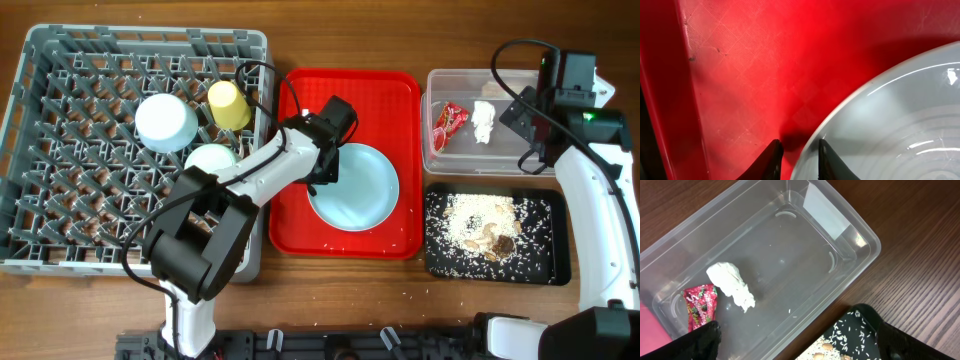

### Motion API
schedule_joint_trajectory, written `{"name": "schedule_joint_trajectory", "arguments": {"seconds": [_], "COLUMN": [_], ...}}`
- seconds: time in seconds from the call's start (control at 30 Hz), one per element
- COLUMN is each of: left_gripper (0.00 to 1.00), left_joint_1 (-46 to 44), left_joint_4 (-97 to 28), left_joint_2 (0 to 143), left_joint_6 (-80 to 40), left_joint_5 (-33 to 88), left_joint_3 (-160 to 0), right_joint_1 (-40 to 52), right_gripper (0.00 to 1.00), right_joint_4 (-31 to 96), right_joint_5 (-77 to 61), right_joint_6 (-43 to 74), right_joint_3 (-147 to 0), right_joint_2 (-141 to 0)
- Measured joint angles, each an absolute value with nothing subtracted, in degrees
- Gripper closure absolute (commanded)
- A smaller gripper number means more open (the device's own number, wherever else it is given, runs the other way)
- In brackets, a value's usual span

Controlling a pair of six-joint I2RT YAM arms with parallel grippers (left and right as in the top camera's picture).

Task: Sort waste into correct bins and load items into the dishwasher rack
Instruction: 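Lift the plate and carry it into the rack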

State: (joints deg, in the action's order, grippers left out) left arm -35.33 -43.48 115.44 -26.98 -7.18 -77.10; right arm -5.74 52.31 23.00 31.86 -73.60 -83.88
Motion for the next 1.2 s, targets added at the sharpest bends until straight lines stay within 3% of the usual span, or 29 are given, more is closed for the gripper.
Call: {"name": "schedule_joint_trajectory", "arguments": {"seconds": [0.07, 0.13, 0.33, 0.47, 0.6, 0.73, 0.83, 1.03, 1.2], "left_gripper": [0.75, 0.96, 0.96, 0.96, 0.96, 0.96, 0.96, 0.96, 0.96], "left_joint_1": [-35.35, -35.35, -35.66, -35.57, -35.51, -34.37, -29.80, -17.43, -15.68], "left_joint_4": [-43.48, -43.68, -44.31, -53.12, -61.60, -66.94, -70.43, -68.62, -62.89], "left_joint_2": [115.48, 115.50, 115.26, 111.85, 95.61, 73.89, 65.34, 64.03, 68.99], "left_joint_6": [-26.98, -27.03, -27.09, -27.11, -26.30, -25.10, -24.51, -18.57, -8.78], "left_joint_5": [-6.59, -6.52, -6.46, -16.95, -30.59, -36.56, -40.97, -52.56, -64.01], "left_joint_3": [-77.12, -77.19, -77.89, -80.60, -86.26, -89.19, -89.32, -88.84, -88.68], "right_joint_1": [-5.74, -5.74, -5.74, -5.74, -5.74, -5.74, -5.74, -5.74, -5.74], "right_gripper": [0.00, 0.00, 0.00, 0.00, 0.00, 0.00, 0.00, 0.00, 0.00], "right_joint_4": [52.31, 52.31, 52.31, 52.36, 52.29, 52.29, 52.31, 52.34, 52.31], "right_joint_5": [23.00, 23.00, 23.00, 23.03, 23.00, 23.00, 23.03, 23.03, 23.03], "right_joint_6": [31.86, 31.86, 31.86, 31.86, 31.86, 31.86, 31.86, 31.83, 31.86], "right_joint_3": [-73.60, -73.60, -73.60, -73.60, -73.60, -73.60, -73.60, -73.60, -73.60], "right_joint_2": [-83.88, -83.88, -83.88, -83.88, -83.88, -83.88, -83.88, -83.88, -83.88]}}
